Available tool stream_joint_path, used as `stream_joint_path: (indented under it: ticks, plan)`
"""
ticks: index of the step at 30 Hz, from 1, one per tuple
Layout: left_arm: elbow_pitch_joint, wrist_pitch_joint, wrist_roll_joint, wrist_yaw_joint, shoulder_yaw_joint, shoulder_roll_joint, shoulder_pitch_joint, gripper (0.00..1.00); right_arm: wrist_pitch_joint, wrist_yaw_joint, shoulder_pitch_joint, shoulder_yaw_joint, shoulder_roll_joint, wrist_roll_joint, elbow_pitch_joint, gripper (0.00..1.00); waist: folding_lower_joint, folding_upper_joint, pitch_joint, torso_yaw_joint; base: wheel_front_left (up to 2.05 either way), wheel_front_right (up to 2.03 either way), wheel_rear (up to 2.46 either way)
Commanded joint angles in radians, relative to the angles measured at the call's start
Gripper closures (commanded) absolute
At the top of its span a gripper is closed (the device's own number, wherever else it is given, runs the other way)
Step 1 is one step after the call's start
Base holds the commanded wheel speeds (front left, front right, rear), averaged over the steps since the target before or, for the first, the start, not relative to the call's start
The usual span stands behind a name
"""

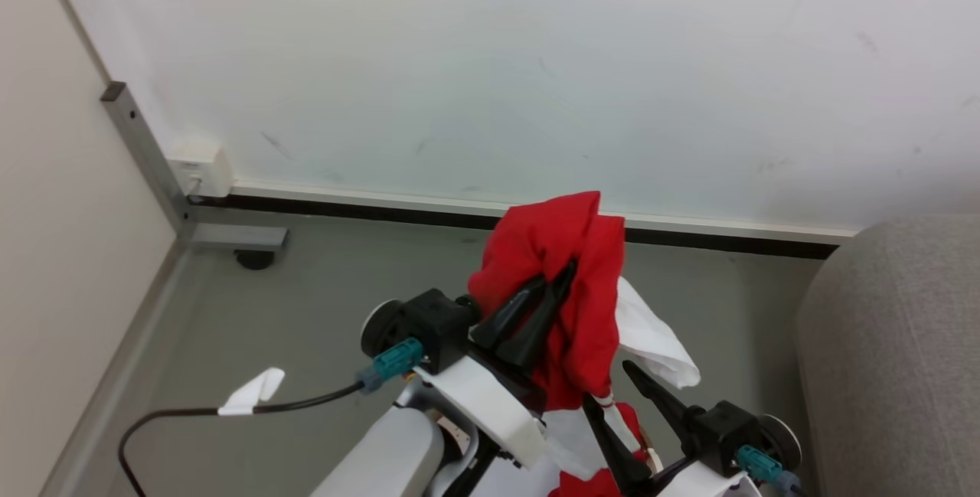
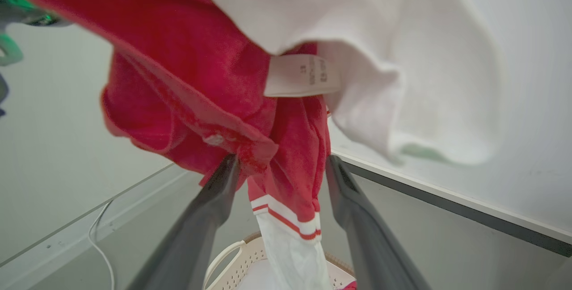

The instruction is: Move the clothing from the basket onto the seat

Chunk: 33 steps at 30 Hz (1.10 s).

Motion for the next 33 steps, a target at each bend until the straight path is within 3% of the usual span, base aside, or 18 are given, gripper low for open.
stream_joint_path:
  ticks: [1, 8, 12, 13, 14, 15, 32, 33]
  plan:
    - [-0.015, -0.001, -0.010, -0.004, -0.009, -0.002, 0.007, 1.00, 0.001, -0.002, -0.022, 0.009, -0.001, 0.011, 0.023, 0.00, 0.0001, 0.0000, -0.002, 0.019, 0.00, 0.00, 0.00]
    - [-0.058, 0.016, -0.038, -0.006, -0.069, -0.007, 0.016, 1.00, 0.001, -0.002, -0.083, 0.048, 0.001, 0.075, 0.107, 0.00, 0.0001, 0.0000, 0.001, 0.060, 0.00, 0.00, 0.00]
    - [-0.066, 0.025, -0.043, -0.006, -0.098, -0.008, 0.024, 1.00, 0.001, -0.002, -0.105, 0.054, 0.002, 0.097, 0.095, 0.00, 0.0001, 0.0000, 0.005, 0.072, 0.00, 0.00, 0.00]
    - [-0.064, 0.026, -0.047, -0.005, -0.102, -0.008, 0.027, 1.00, 0.001, -0.002, -0.106, 0.052, 0.002, 0.102, 0.086, 0.37, 0.0001, 0.0000, 0.007, 0.074, 0.00, 0.00, 0.00]
    - [-0.062, 0.025, -0.051, -0.004, -0.104, -0.009, 0.031, 1.00, 0.001, -0.002, -0.105, 0.052, 0.002, 0.103, 0.075, 0.65, 0.0001, 0.0000, 0.008, 0.075, 0.00, 0.00, 0.00]
    - [-0.059, 0.024, -0.054, -0.002, -0.105, -0.009, 0.033, 1.00, 0.001, -0.002, -0.102, 0.053, 0.002, 0.105, 0.061, 1.00, 0.0001, 0.0000, 0.009, 0.075, 0.00, 0.00, 0.00]
    - [-0.025, 0.000, -0.078, 0.025, -0.077, 0.011, 0.038, 1.00, 0.000, -0.002, -0.043, 0.009, 0.002, 0.121, -0.018, 1.00, 0.0001, 0.0000, 0.020, 0.010, 0.00, 0.00, 0.00]
    - [-0.022, -0.002, -0.080, 0.025, -0.075, 0.011, 0.038, 0.88, 0.000, -0.002, -0.040, 0.004, 0.002, 0.121, -0.024, 1.00, 0.0001, 0.0000, 0.020, 0.007, 0.00, 0.00, 0.00]
